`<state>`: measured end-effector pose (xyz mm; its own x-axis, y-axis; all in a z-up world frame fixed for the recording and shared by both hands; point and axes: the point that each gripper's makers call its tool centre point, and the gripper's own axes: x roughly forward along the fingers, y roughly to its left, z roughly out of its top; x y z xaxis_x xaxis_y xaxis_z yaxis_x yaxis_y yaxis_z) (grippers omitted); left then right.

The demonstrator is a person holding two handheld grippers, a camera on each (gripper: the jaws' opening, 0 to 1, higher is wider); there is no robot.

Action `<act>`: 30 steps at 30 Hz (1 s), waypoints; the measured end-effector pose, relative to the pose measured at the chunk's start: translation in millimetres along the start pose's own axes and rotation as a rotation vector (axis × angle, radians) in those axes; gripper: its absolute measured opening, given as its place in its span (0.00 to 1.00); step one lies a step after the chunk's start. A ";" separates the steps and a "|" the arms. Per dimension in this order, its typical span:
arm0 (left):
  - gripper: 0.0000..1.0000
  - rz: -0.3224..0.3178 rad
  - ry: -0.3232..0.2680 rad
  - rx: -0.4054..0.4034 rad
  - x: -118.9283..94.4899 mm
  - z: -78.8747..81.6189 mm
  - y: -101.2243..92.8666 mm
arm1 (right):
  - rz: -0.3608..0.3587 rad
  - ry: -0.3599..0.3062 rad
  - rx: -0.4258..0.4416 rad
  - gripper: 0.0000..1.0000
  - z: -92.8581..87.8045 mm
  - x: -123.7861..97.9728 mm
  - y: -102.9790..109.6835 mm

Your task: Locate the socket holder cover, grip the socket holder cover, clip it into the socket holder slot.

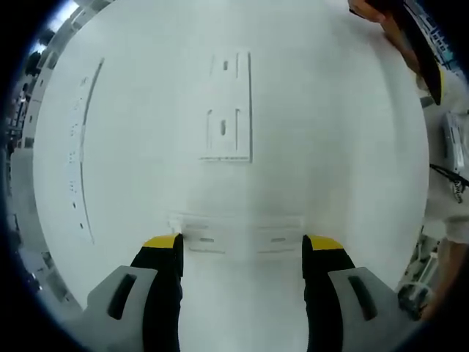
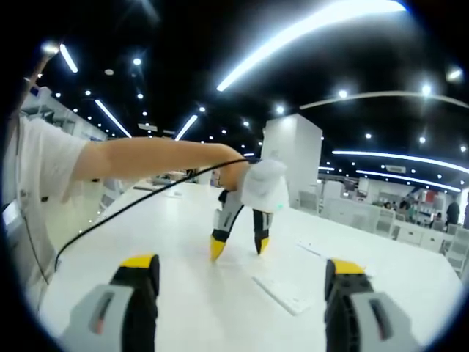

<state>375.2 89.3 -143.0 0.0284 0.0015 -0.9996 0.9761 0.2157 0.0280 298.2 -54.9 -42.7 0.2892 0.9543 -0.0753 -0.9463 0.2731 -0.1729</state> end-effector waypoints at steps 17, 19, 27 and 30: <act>0.65 0.000 -0.005 0.000 -0.4 -0.6 -2.1 | -0.001 0.008 -0.003 0.93 -2.1 0.7 0.8; 0.65 0.000 -0.006 0.000 -0.3 -0.6 -2.6 | -0.001 0.009 -0.004 0.93 -2.4 0.8 1.1; 0.65 0.000 0.002 0.001 -1.6 -0.6 5.3 | 0.001 0.011 -0.006 0.93 -2.6 0.8 1.4; 0.65 0.000 0.002 0.001 -1.0 -0.8 2.2 | 0.000 0.010 -0.007 0.93 -2.4 0.6 1.2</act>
<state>377.1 90.5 -141.9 0.0277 0.0032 -0.9996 0.9763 0.2148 0.0277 297.6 -54.2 -45.2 0.2909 0.9529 -0.0854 -0.9452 0.2725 -0.1798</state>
